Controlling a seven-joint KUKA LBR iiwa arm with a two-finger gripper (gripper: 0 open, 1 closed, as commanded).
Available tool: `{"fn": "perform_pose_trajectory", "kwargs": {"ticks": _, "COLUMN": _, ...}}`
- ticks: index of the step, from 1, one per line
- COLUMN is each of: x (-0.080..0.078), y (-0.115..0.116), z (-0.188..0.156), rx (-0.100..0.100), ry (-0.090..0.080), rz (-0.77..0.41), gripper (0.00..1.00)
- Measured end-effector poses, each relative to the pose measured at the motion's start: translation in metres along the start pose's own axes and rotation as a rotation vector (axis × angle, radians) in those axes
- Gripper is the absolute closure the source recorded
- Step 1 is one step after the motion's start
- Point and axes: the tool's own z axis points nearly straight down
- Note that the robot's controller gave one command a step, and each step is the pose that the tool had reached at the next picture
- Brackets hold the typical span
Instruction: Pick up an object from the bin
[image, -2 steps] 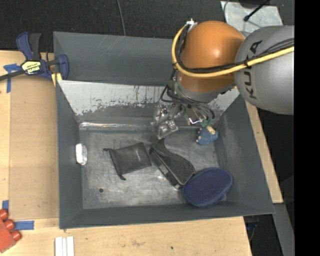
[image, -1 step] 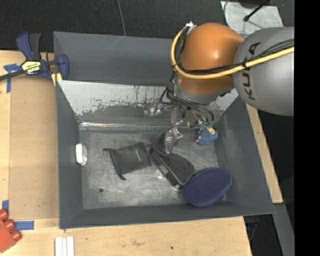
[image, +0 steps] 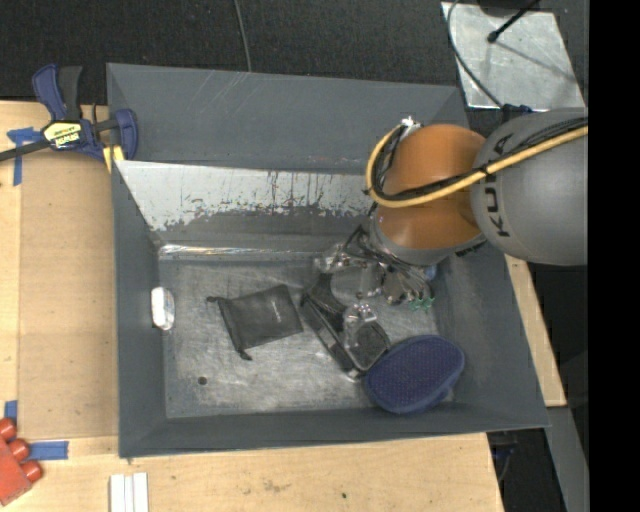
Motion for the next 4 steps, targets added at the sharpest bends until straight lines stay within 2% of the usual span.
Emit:
{"fn": "perform_pose_trajectory", "kwargs": {"ticks": 1, "x": -0.042, "y": 0.036, "z": 0.004, "rx": 0.0, "ry": 0.01, "rz": -0.279, "gripper": 0.0}}
{"fn": "perform_pose_trajectory", "kwargs": {"ticks": 2, "x": -0.047, "y": 0.03, "z": 0.0, "rx": -0.001, "ry": -0.007, "rz": -0.707, "gripper": 0.0}}
{"fn": "perform_pose_trajectory", "kwargs": {"ticks": 3, "x": -0.046, "y": 0.033, "z": 0.001, "rx": 0.004, "ry": -0.01, "rz": -0.751, "gripper": 0.0}}
{"fn": "perform_pose_trajectory", "kwargs": {"ticks": 4, "x": -0.021, "y": 0.097, "z": -0.034, "rx": 0.001, "ry": 0.004, "rz": -0.898, "gripper": 0.0}}
